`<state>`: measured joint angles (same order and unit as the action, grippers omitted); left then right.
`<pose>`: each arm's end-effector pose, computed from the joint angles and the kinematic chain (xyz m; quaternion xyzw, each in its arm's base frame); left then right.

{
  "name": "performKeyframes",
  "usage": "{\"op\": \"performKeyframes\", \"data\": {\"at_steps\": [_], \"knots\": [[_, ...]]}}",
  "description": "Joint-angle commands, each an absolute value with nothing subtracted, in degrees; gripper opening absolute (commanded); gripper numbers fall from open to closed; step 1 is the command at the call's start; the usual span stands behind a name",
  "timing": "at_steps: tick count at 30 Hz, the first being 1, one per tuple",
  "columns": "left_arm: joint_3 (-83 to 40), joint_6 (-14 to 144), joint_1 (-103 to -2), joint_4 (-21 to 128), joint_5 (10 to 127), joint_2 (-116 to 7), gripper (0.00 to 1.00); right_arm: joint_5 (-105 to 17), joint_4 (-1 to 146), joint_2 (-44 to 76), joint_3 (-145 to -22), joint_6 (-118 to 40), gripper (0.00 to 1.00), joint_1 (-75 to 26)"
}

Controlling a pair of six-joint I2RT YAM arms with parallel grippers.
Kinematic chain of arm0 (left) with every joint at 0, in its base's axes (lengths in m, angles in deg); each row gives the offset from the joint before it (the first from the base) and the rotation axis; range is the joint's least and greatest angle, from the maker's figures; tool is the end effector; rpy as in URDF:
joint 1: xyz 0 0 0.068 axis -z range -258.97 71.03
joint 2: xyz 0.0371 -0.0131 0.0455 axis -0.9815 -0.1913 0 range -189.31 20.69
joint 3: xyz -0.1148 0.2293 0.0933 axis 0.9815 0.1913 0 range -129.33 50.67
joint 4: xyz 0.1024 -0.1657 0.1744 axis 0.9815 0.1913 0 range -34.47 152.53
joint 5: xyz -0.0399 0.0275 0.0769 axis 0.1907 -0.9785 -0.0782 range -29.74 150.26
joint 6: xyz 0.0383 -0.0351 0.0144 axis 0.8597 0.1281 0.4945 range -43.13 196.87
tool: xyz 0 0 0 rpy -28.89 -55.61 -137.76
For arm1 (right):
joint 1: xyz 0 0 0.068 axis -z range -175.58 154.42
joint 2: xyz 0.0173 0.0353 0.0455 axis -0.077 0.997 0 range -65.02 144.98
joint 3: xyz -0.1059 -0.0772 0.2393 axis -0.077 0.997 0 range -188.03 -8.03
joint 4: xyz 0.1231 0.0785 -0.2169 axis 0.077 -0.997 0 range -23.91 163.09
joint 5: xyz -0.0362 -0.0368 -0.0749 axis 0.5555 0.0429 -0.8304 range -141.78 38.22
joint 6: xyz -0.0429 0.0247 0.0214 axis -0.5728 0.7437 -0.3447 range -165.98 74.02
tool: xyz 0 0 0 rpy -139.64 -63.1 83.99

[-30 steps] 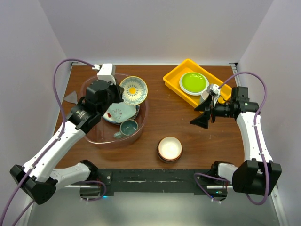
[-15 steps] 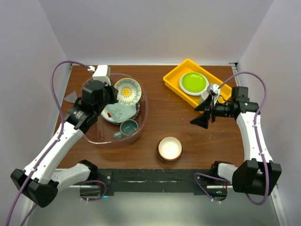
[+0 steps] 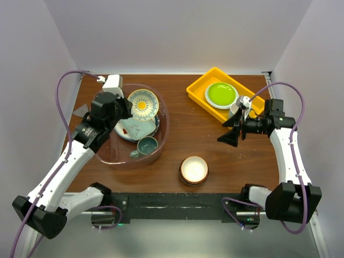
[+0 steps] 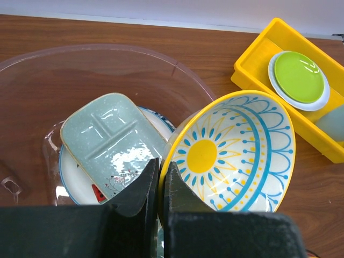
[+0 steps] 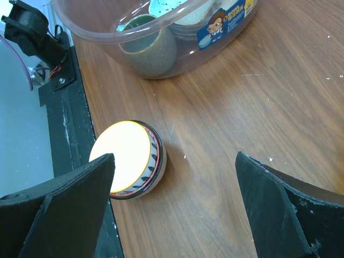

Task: Place the mixed dishes into the plastic bin
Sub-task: Place the bowl in the plastic bin.

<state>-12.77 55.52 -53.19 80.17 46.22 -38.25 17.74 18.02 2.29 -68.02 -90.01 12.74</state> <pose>0.2064 -0.0901 0.3814 -0.0385 0.8158 -0.1353 0.5610 0.2114 0.0027 0.3086 -0.3741 0.7177 0.4104 0.4202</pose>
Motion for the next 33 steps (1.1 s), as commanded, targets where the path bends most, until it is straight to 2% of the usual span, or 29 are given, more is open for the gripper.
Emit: {"op": "performKeyframes", "data": {"at_steps": [1,33], "knots": [[-12.43,56.48,-54.10,75.22,46.99,-36.62,0.00,17.83,19.39,1.25,-67.89,-89.84,0.98,12.94],[-9.09,56.56,-57.00,73.90,49.01,-37.23,0.00,17.57,19.83,1.43,-67.80,-89.57,0.98,12.94]]}}
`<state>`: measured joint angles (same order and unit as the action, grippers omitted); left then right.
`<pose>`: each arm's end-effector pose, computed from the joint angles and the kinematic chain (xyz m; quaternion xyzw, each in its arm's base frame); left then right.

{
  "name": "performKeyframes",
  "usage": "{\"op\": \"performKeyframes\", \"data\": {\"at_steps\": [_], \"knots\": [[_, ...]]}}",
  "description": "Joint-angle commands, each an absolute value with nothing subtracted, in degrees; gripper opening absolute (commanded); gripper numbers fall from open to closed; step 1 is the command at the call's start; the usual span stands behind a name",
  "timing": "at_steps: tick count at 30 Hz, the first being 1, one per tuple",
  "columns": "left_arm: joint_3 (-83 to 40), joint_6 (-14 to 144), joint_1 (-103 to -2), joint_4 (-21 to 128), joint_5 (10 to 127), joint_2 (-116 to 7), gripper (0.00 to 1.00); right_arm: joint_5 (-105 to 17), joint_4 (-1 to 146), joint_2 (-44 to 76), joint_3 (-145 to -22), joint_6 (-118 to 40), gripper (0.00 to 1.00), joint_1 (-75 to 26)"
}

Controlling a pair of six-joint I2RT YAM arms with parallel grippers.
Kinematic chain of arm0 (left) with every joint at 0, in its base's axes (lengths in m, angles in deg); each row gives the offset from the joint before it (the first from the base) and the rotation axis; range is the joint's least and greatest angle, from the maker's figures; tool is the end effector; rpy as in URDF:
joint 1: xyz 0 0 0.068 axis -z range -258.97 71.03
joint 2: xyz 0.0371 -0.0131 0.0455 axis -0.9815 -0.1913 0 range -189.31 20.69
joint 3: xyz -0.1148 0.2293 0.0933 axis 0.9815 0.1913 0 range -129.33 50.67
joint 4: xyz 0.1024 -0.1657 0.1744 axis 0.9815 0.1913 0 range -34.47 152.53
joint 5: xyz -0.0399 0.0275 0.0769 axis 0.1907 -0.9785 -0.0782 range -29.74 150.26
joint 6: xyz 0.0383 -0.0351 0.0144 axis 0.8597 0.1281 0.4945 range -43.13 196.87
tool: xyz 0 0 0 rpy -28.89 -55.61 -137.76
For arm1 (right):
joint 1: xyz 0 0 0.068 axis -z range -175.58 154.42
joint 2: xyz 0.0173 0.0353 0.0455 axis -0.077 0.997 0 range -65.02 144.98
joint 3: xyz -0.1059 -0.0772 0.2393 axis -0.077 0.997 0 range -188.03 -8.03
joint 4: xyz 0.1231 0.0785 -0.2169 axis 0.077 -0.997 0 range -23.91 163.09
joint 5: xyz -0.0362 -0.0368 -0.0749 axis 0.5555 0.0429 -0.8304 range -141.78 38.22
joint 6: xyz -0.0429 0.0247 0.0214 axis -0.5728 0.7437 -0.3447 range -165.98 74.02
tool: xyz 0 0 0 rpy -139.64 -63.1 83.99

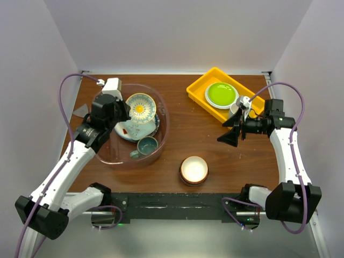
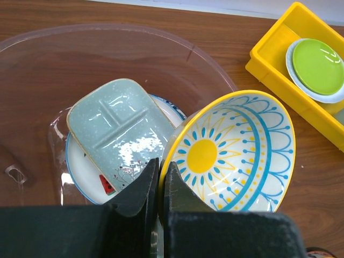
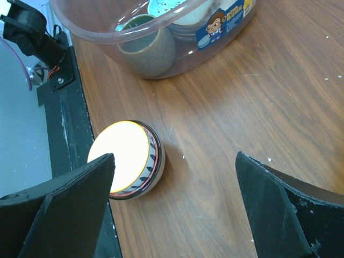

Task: Place the mixed dishes into the plastic bin
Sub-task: Place the bowl in the plastic bin.

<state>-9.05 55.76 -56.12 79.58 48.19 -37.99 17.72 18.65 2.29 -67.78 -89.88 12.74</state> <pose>0.2117 -0.0811 0.3610 -0.0454 0.8301 -0.1241 0.5418 0.2121 0.0026 0.3078 -0.3748 0.7170 0.4091 0.4219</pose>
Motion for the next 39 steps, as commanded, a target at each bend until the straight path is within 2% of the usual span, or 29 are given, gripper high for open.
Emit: {"op": "performKeyframes", "data": {"at_steps": [1,12,22,39], "knots": [[-9.01,56.65,-57.08,73.81,49.27,-37.49,0.00,17.66,19.83,1.43,-67.80,-89.57,0.98,12.94],[-10.41,57.27,-61.12,72.84,49.28,-45.31,0.00,17.66,19.83,1.43,-67.80,-89.57,0.98,12.94],[-9.45,58.41,-66.22,71.00,54.90,-56.21,0.00,17.74,19.65,1.25,-67.71,-89.75,0.98,12.94],[-6.90,58.41,-68.95,70.47,62.28,-62.37,0.00,17.66,19.47,0.46,-67.80,-89.92,0.98,13.03]]}}
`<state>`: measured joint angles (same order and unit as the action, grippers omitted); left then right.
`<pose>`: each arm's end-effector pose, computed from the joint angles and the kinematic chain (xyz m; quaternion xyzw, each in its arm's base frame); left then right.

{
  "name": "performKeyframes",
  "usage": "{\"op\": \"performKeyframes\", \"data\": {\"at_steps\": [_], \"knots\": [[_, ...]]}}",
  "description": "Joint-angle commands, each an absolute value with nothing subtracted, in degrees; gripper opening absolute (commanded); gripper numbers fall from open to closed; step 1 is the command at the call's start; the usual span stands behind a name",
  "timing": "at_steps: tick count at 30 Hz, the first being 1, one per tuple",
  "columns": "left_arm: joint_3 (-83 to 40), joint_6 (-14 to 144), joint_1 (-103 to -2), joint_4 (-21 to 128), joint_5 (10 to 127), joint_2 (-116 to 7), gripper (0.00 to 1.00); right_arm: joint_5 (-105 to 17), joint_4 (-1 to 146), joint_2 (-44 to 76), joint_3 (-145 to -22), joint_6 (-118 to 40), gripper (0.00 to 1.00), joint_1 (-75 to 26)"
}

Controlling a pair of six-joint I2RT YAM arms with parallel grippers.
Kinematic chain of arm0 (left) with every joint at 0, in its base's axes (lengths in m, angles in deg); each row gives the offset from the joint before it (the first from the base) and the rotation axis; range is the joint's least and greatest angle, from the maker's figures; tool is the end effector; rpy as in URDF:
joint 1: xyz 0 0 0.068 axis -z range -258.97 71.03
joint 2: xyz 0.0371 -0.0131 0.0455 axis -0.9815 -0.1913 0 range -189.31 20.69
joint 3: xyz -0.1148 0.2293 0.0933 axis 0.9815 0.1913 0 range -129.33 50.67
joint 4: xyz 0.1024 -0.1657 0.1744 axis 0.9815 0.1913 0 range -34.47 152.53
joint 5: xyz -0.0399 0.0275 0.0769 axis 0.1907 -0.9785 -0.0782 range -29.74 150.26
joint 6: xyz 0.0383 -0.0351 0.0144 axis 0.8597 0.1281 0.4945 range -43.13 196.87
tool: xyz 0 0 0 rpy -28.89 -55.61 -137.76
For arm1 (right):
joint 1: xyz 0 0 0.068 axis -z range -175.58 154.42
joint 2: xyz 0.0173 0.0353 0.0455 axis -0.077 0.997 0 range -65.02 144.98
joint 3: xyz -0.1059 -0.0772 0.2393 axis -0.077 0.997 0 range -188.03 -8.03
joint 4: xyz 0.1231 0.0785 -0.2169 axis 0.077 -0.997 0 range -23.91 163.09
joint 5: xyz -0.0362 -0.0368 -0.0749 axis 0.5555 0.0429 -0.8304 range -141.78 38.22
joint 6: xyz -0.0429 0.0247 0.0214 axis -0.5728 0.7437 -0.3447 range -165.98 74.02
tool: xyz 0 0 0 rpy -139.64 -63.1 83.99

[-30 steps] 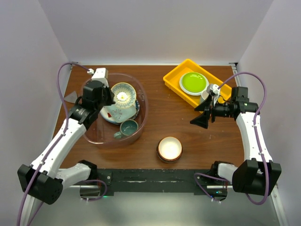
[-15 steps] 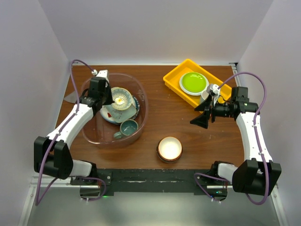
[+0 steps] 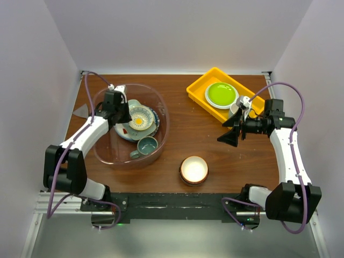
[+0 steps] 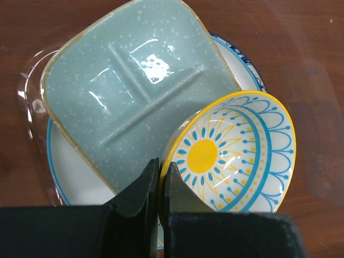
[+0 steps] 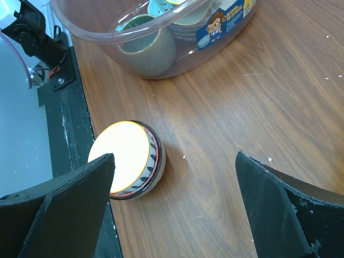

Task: Place the mixed dishes into the plastic bin
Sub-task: Place the bowl in the plastic bin.

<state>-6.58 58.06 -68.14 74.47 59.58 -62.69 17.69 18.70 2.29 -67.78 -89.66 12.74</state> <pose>0.3078 -0.0584 0.2443 -0.0665 0.9217 -0.0924 0.3709 0.2121 0.0025 0.3079 -0.3737 0.7177 0.4095 0.4214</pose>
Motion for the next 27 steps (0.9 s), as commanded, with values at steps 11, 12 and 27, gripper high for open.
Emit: {"op": "performKeyframes", "data": {"at_steps": [11,12,27], "knots": [[-5.40,57.97,-70.00,71.53,61.24,-59.65,0.28,17.66,19.39,0.11,-67.80,-90.10,0.98,13.03],[-5.32,58.06,-70.00,71.61,61.06,-58.60,0.34,17.57,19.39,0.19,-67.80,-90.10,0.98,13.03],[-3.73,61.48,-70.27,73.90,57.89,-45.76,0.87,16.87,20.27,0.28,-67.45,-89.48,0.98,13.21]]}}
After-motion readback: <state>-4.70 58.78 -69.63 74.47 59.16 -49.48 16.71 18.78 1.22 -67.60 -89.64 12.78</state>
